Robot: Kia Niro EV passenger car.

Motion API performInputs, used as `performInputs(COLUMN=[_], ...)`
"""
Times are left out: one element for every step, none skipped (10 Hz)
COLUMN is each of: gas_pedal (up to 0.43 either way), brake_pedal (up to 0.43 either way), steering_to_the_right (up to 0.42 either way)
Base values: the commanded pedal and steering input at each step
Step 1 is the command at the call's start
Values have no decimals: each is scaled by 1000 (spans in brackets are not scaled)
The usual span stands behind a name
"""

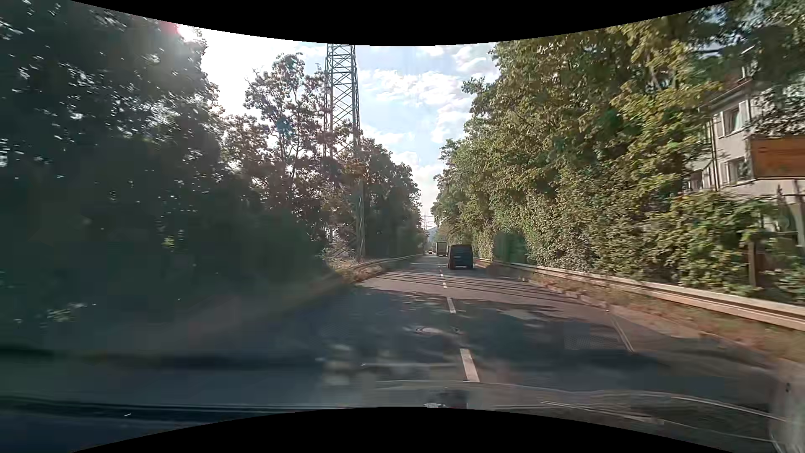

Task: Follow the waypoints while adhering to traffic rules and regulations

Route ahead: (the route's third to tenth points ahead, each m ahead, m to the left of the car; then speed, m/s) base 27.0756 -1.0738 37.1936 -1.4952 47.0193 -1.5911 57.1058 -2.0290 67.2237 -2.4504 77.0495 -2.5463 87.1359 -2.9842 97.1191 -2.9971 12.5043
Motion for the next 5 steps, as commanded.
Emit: performInputs(gas_pedal=[0,0,0,0,0], brake_pedal=[0,0,0,0,0], steering_to_the_right=[0,0,0,1,2])
